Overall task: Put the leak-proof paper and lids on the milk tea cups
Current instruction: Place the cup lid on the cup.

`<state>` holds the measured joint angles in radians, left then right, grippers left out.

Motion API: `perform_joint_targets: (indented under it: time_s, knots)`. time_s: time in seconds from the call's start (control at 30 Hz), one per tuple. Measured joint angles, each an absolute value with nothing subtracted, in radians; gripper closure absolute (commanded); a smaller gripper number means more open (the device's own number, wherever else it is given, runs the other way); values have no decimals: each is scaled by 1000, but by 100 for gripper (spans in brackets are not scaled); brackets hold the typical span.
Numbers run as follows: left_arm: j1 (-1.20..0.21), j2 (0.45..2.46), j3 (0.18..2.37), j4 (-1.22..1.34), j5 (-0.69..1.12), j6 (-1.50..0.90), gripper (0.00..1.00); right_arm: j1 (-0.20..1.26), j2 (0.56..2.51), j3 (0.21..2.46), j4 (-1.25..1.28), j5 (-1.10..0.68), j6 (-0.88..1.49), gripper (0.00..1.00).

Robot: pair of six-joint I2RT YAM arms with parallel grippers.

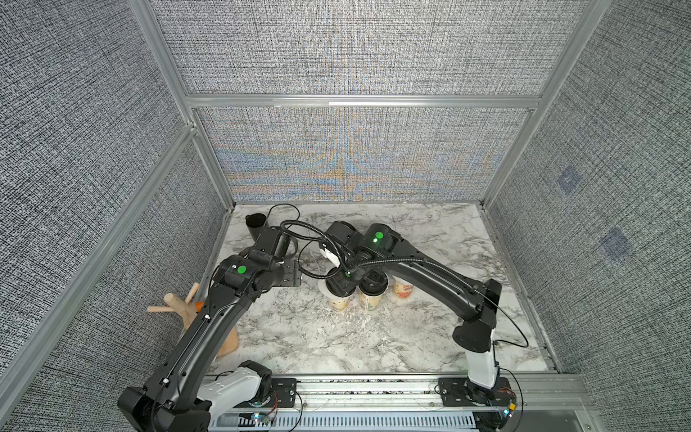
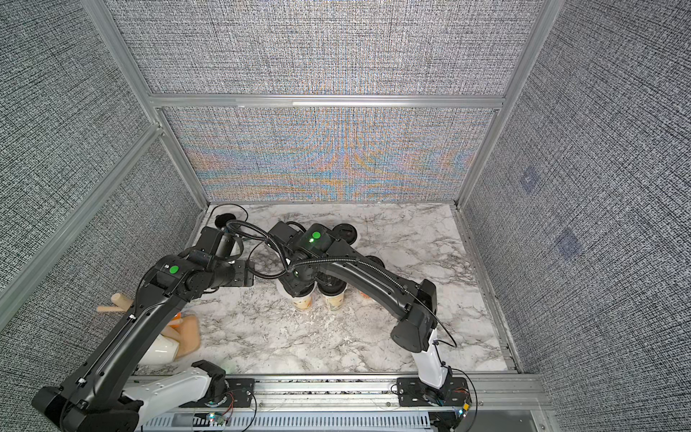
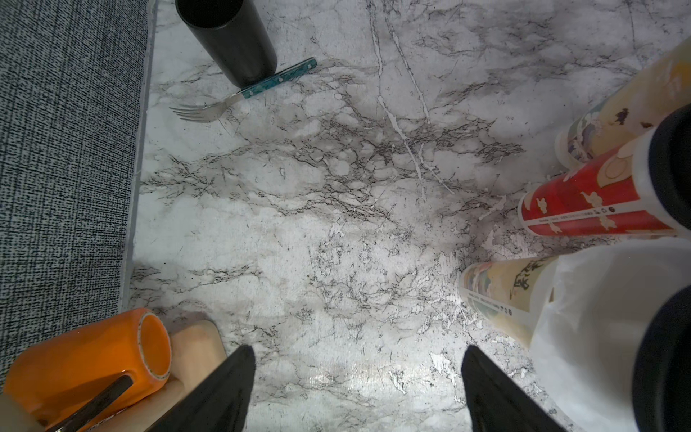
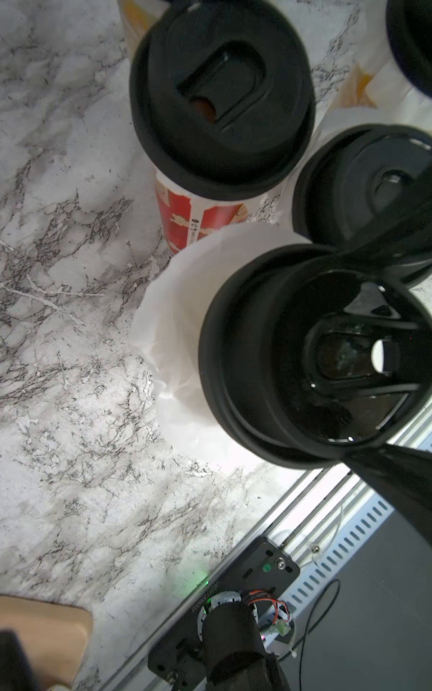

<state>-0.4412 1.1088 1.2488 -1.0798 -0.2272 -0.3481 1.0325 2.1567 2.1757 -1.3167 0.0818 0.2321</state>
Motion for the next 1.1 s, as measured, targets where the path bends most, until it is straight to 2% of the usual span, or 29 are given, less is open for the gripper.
perform_joint_targets:
  time_s: [0.73,1.1]
  knots:
    - [-408,1077,1216,-1102,-239,-329,12,1022,2229,2212,-1320,97,228,29]
    - [-404,1079,1207,-1102,-236,-323,12,1022,2240,2218,-1320,99,228,24]
